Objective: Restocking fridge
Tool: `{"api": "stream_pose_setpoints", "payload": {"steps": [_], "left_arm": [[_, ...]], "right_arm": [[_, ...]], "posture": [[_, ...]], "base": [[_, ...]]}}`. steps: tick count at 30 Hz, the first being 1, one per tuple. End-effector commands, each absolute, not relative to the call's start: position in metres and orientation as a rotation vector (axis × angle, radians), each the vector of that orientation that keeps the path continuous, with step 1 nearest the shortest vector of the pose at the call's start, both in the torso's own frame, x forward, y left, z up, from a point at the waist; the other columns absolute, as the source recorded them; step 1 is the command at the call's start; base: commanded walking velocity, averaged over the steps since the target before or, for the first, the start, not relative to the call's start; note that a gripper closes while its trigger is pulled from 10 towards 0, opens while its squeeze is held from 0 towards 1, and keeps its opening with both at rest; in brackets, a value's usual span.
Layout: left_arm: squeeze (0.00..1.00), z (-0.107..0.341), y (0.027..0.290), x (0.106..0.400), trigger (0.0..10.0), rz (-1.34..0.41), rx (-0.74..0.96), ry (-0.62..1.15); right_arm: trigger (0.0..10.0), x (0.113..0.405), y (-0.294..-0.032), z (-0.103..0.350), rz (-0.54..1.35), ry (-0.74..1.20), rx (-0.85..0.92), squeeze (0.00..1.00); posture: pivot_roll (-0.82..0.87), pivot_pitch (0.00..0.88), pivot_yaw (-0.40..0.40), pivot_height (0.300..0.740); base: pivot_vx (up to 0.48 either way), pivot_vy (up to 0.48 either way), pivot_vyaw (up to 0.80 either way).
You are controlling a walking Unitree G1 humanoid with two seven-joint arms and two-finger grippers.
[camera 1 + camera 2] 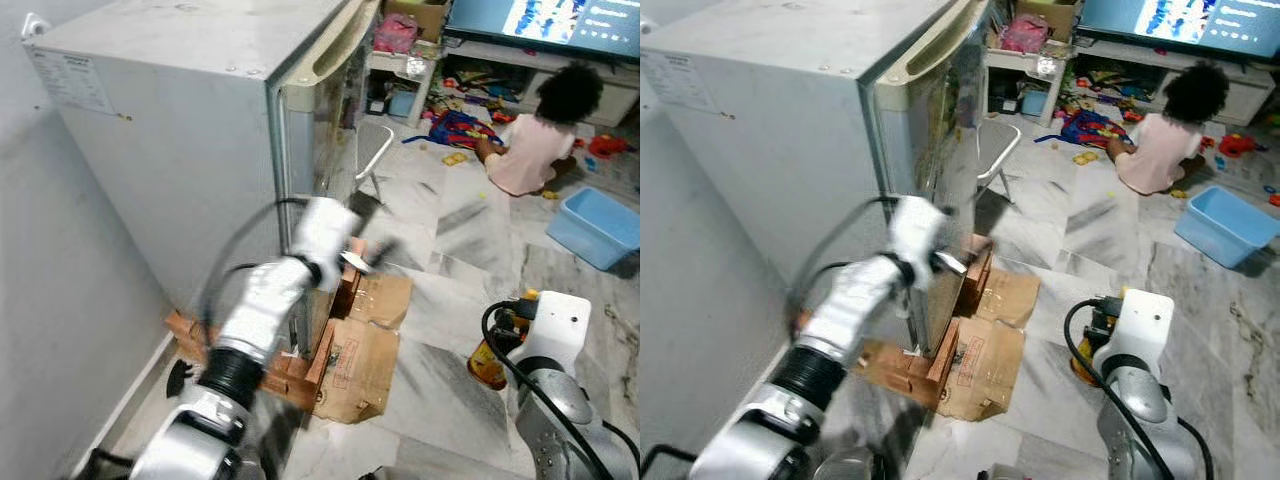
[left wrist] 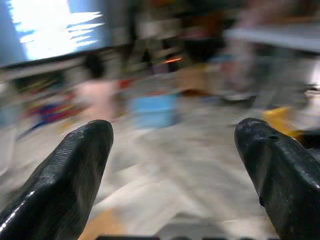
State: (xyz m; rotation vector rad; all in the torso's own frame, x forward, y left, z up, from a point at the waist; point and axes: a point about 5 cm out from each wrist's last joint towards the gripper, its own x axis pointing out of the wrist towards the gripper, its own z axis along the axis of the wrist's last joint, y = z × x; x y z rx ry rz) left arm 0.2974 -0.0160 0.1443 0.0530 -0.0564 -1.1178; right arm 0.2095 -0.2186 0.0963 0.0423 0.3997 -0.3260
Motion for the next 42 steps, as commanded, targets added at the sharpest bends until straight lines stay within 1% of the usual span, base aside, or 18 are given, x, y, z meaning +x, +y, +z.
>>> {"api": "stream_pose_setpoints", "payload": {"steps": [1, 3, 4, 5, 7, 8, 9, 10, 11, 14, 16, 18, 24, 27, 40, 42], "left_arm": [[0.00, 0.145, -0.010, 0.297, 10.0, -1.129, 0.058, -0.047], [0.00, 0.142, -0.002, 0.300, 10.0, -1.086, 0.048, -0.041], [0.00, 0.142, -0.002, 0.300, 10.0, -1.086, 0.048, -0.041], [0.00, 0.139, 0.016, 0.310, 10.0, -0.958, 0.069, -0.050], [0.00, 0.139, 0.044, 0.323, 10.0, -0.758, 0.061, -0.058], [0.00, 0.139, 0.048, 0.324, 10.0, -0.731, 0.055, -0.057], [0.00, 0.139, 0.062, 0.327, 10.0, -0.658, 0.063, -0.064], [0.00, 0.139, 0.062, 0.327, 10.0, -0.658, 0.063, -0.064], [0.00, 0.138, 0.074, 0.327, 10.0, -0.597, 0.068, -0.069], [0.00, 0.134, 0.090, 0.325, 10.0, -0.517, 0.055, -0.051], [0.00, 0.132, 0.094, 0.324, 10.0, -0.496, 0.049, -0.045], [0.00, 0.123, 0.105, 0.313, 10.0, -0.439, 0.023, -0.019], [0.00, 0.112, 0.112, 0.296, 10.0, -0.433, -0.015, 0.020], [0.00, 0.112, 0.112, 0.295, 10.0, -0.427, -0.015, 0.019], [0.00, 0.114, 0.112, 0.294, 10.0, -0.413, -0.035, 0.027], [0.00, 0.114, 0.112, 0.293, 10.0, -0.405, -0.043, 0.032]], "right_arm": [[10.0, 0.216, -0.218, 0.112, -0.324, 0.320, 0.038, 0.00], [10.0, 0.219, -0.215, 0.114, -0.308, 0.309, 0.040, 0.00], [10.0, 0.219, -0.215, 0.114, -0.308, 0.309, 0.040, 0.00], [10.0, 0.221, -0.212, 0.114, -0.293, 0.310, 0.039, 0.00], [10.0, 0.223, -0.210, 0.113, -0.283, 0.311, 0.038, 0.00], [10.0, 0.223, -0.210, 0.113, -0.282, 0.311, 0.039, 0.00], [10.0, 0.223, -0.210, 0.113, -0.279, 0.310, 0.038, 0.00], [10.0, 0.223, -0.210, 0.113, -0.279, 0.310, 0.038, 0.00], [10.0, 0.224, -0.210, 0.113, -0.273, 0.310, 0.038, 0.00], [10.0, 0.225, -0.209, 0.113, -0.265, 0.312, 0.034, 0.00], [10.0, 0.225, -0.209, 0.113, -0.263, 0.315, 0.028, 0.00], [10.0, 0.225, -0.209, 0.113, -0.262, 0.314, 0.026, 0.00], [10.0, 0.227, -0.210, 0.113, -0.258, 0.316, 0.022, 0.00], [10.0, 0.228, -0.209, 0.113, -0.254, 0.314, 0.024, 0.00], [10.0, 0.232, -0.209, 0.114, -0.242, 0.306, 0.025, 0.00], [10.0, 0.232, -0.209, 0.113, -0.241, 0.307, 0.024, 0.00]], "posture": [[-0.06, 0.000, 0.004, 0.740], [-0.05, 0.000, 0.000, 0.740], [-0.05, 0.000, 0.000, 0.740], [-0.04, 0.000, -0.007, 0.740], [-0.03, 0.000, -0.011, 0.740], [-0.03, 0.000, -0.011, 0.740], [-0.03, 0.000, -0.014, 0.740], [-0.03, 0.000, -0.014, 0.740], [-0.03, 0.000, -0.016, 0.740], [-0.03, 0.000, -0.018, 0.740], [-0.03, 0.000, -0.017, 0.740], [-0.03, 0.000, -0.019, 0.740], [-0.02, 0.000, -0.025, 0.740], [-0.02, 0.000, -0.028, 0.740], [-0.02, 0.000, -0.032, 0.740], [-0.02, 0.000, -0.034, 0.740]], "base": [[0.000, 0.000, 0.00], [0.000, 0.000, 0.00], [0.000, 0.000, 0.00], [0.000, 0.000, 0.00], [0.000, 0.000, 0.00], [0.000, 0.000, 0.00], [0.000, 0.000, 0.00], [0.000, 0.000, 0.00], [0.000, 0.000, 0.00], [0.000, 0.000, 0.00], [0.000, 0.000, 0.00], [0.000, 0.000, -0.80], [0.000, 0.000, -0.80], [0.000, -0.408, -0.58], [0.000, -0.447, 0.00], [0.000, -0.163, 0.00]]}}
